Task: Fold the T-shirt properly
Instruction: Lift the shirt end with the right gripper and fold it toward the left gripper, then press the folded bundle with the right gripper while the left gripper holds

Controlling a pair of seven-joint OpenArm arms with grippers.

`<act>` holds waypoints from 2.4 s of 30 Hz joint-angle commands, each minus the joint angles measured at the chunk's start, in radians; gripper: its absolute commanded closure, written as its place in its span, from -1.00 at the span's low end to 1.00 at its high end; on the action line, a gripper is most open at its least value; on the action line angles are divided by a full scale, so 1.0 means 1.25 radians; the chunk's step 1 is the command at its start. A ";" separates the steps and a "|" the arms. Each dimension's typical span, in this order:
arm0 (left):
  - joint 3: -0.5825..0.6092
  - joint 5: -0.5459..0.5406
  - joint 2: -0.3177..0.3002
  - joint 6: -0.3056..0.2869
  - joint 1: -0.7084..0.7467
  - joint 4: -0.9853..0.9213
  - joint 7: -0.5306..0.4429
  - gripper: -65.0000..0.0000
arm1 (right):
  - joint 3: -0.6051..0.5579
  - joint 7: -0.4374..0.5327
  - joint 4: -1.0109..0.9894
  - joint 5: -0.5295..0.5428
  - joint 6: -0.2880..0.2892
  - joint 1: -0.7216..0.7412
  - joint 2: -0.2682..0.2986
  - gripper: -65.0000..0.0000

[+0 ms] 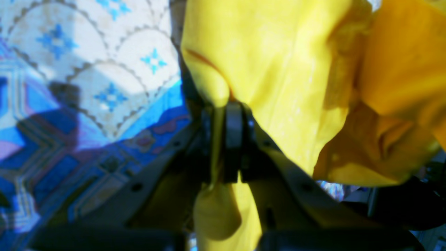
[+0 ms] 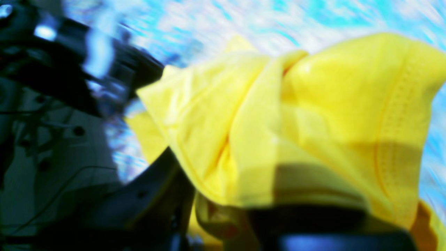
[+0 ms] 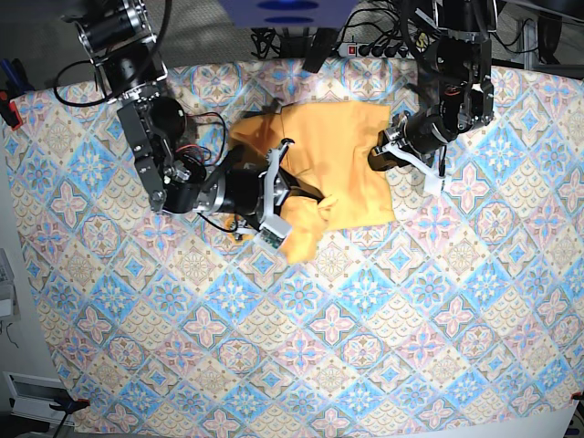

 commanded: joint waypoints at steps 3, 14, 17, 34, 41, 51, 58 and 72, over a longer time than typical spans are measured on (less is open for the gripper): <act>-0.001 -0.009 -0.006 -0.009 -0.004 0.010 -0.006 1.00 | -0.020 0.028 0.010 0.000 0.003 0.018 -0.041 0.99; -0.001 -0.013 -0.006 -0.009 -0.004 0.010 -0.006 1.00 | -0.080 0.085 -0.129 -0.171 0.003 0.014 -0.123 0.57; -0.001 -0.013 -0.006 -0.009 -0.004 0.010 -0.006 1.00 | -0.079 0.094 -0.121 -0.171 0.003 0.013 -0.120 0.28; -0.002 -0.011 -0.010 -0.009 -0.004 0.009 -0.007 1.00 | -0.003 0.098 0.036 -0.173 0.003 -0.009 -0.072 -0.17; -0.024 -0.014 -0.017 -0.011 -0.004 0.010 -0.007 1.00 | 0.203 0.098 0.065 -0.173 0.003 -0.058 -0.025 0.16; -0.036 -0.014 -0.016 -0.013 -0.007 0.010 -0.007 1.00 | 0.229 0.099 -0.097 -0.173 0.003 -0.035 -0.055 0.79; -0.035 -0.008 0.000 -0.013 -0.008 0.010 -0.007 1.00 | 0.086 0.135 -0.179 -0.172 0.003 0.005 -0.074 0.80; -0.041 -0.017 0.000 -0.012 -0.025 0.007 -0.009 1.00 | -0.128 0.084 -0.040 -0.173 0.003 -0.014 -0.070 0.79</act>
